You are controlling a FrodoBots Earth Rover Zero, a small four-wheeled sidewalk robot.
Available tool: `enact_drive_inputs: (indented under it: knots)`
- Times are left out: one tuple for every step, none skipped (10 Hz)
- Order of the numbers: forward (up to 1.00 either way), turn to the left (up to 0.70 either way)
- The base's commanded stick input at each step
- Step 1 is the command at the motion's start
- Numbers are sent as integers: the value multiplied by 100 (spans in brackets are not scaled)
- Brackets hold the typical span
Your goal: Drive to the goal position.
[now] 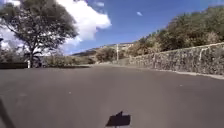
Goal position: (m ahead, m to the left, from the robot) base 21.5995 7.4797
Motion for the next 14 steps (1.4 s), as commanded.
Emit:
enact_drive_inputs:
  knots:
    - [50,0]
    - [50,0]
    - [50,0]
    - [50,0]
    - [50,0]
    - [50,0]
    - [50,0]
    - [50,0]
    - [50,0]
    - [50,0]
    - [50,0]
    - [50,0]
    - [50,0]
    - [50,0]
